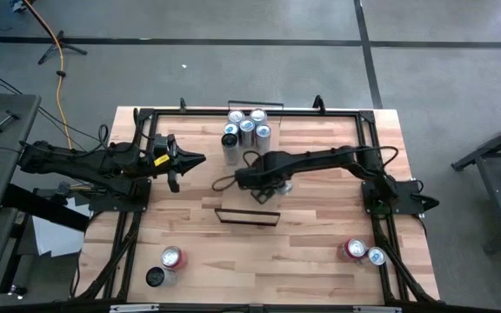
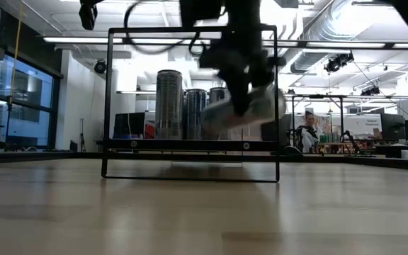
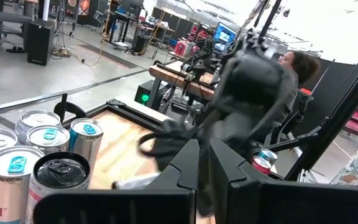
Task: Place canned beverage on shelf
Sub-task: Put the white pink soda can on the shelf aligned with the other white pink soda can
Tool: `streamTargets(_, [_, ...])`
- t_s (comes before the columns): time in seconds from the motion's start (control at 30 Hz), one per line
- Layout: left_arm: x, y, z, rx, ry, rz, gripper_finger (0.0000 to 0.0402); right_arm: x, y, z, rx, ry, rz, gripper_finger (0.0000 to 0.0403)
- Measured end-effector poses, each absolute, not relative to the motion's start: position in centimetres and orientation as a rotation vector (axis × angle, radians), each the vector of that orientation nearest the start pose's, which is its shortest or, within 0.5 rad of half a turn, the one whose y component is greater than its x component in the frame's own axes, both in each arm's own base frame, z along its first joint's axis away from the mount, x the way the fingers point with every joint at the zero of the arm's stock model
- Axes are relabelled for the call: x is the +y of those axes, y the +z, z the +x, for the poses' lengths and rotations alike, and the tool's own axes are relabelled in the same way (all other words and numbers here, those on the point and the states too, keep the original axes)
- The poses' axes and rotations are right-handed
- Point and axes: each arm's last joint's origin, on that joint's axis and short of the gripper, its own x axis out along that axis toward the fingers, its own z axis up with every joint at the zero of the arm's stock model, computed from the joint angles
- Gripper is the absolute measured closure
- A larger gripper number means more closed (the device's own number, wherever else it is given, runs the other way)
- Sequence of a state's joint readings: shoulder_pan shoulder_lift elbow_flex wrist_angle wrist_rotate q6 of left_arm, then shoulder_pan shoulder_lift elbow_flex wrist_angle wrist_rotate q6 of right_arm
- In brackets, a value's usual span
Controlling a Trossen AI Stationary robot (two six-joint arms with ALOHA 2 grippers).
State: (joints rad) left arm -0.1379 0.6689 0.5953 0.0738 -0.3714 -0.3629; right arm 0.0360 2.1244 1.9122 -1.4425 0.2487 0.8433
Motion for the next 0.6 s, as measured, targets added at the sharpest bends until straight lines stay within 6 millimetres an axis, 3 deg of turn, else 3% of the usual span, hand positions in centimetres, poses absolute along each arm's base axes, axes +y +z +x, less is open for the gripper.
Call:
streamTargets(0.17, [-1.1, 31.0, 15.6, -0.052, 0.225, -0.364, 0.0402, 1.9, 27.2, 37.4, 1.426, -0.786, 0.286, 0.0176])
streamTargets(0.33, [-1.1, 31.3, 15.6, -0.078, 0.225, -0.308, 0.0388, 2.3, 28.5, 32.0, 1.375, -0.769, 0.371, 0.0176])
streamTargets(0.5, [-1.2, 31.6, 15.6, -0.095, 0.203, -0.275, 0.0321, 3.2, 28.8, 26.7, 1.198, -0.650, 0.558, 0.0176])
streamTargets(0.6, [-1.2, 31.7, 15.6, -0.110, 0.197, -0.278, 0.0260, 3.9, 28.7, 24.7, 1.072, -0.569, 0.640, 0.0176])
